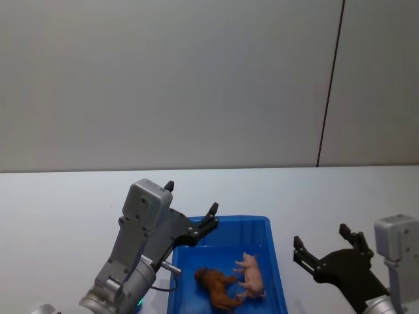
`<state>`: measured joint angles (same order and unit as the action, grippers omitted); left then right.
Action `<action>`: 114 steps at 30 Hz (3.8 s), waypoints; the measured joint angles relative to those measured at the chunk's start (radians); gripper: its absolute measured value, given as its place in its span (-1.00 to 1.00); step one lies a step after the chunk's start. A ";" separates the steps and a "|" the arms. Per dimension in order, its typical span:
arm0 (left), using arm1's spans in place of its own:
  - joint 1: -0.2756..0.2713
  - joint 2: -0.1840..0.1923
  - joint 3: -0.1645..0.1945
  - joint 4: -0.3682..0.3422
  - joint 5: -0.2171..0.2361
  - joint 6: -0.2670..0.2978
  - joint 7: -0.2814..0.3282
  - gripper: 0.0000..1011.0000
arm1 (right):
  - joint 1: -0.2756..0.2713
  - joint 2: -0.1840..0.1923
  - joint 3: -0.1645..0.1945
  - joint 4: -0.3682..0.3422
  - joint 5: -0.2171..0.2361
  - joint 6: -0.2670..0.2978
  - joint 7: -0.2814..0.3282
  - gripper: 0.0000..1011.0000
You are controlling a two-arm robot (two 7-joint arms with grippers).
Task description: Pick up the two dolls from the table and place them into the box.
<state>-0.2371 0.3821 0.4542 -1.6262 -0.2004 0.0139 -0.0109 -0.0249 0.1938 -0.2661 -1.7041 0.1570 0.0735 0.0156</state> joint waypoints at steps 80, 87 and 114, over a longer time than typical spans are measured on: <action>0.117 0.118 -0.116 0.056 -0.251 0.288 -0.001 0.90 | -0.036 0.021 0.012 -0.034 0.015 -0.011 -0.050 0.98; 0.114 0.111 -0.117 0.073 -0.257 0.296 -0.010 0.55 | -0.036 0.021 0.012 -0.034 0.015 -0.011 -0.050 0.98; 0.121 0.091 -0.121 0.095 -0.286 0.272 -0.009 -0.58 | -0.036 0.021 0.012 -0.034 0.015 -0.011 -0.050 0.98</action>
<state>-0.1157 0.4732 0.3336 -1.5314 -0.4869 0.2856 -0.0195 -0.0612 0.2150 -0.2538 -1.7376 0.1718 0.0628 -0.0344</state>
